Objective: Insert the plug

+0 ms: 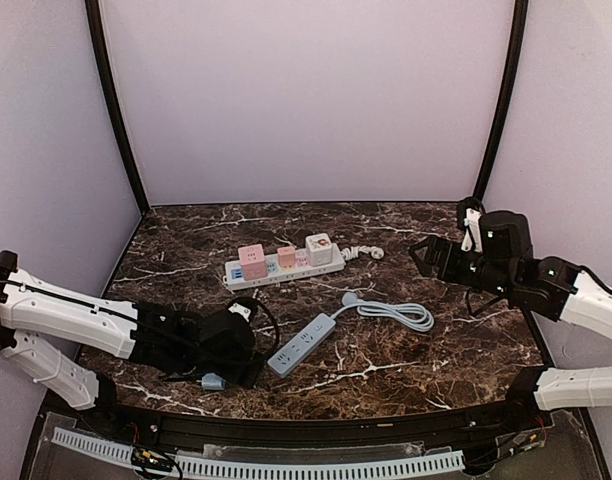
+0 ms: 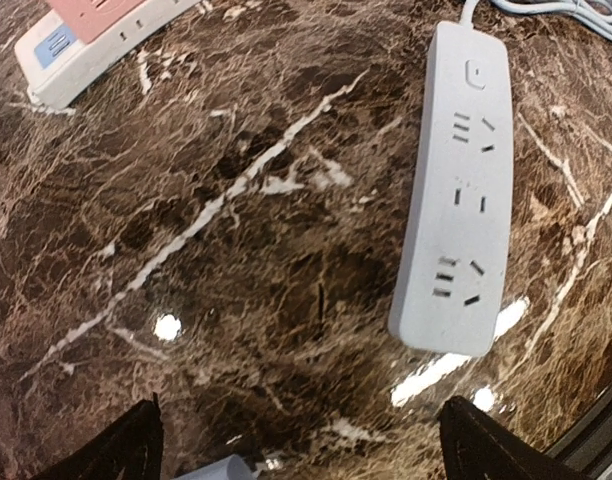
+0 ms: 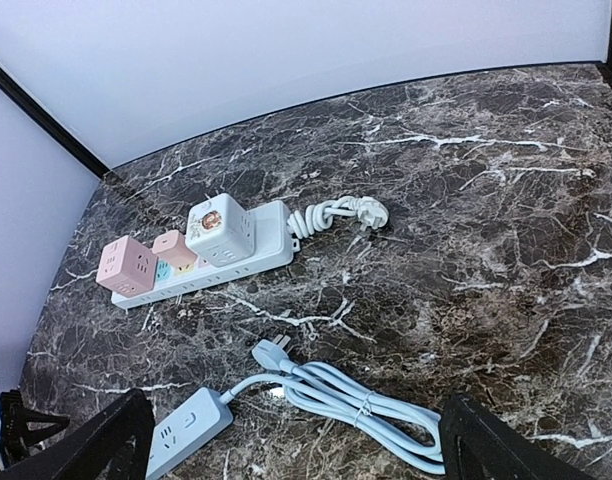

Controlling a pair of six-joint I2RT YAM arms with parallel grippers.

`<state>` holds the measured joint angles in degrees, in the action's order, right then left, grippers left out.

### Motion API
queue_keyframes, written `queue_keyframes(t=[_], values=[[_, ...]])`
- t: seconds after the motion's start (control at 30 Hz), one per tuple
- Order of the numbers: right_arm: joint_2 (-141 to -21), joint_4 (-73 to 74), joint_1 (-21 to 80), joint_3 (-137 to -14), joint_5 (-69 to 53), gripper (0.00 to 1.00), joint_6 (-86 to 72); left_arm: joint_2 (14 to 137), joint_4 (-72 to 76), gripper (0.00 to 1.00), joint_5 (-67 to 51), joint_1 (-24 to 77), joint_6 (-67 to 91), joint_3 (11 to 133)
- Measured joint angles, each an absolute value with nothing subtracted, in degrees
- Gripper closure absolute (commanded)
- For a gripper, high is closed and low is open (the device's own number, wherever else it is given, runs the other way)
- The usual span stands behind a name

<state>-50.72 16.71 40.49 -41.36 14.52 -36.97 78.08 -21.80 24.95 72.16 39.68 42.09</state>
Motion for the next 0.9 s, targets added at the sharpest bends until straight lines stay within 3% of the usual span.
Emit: queue_keyframes(t=[0.43, 0.9], values=[[-50.9, 15.8, 40.5, -39.7, 12.2, 0.01, -36.9, 66.5, -37.7, 0.06, 19.4, 72.6, 40.2, 36.6], [-50.6, 14.5, 40.5, -37.5, 10.9, 0.01, -36.9, 77.3, -29.3, 0.1, 14.6, 71.5, 35.7, 35.2]])
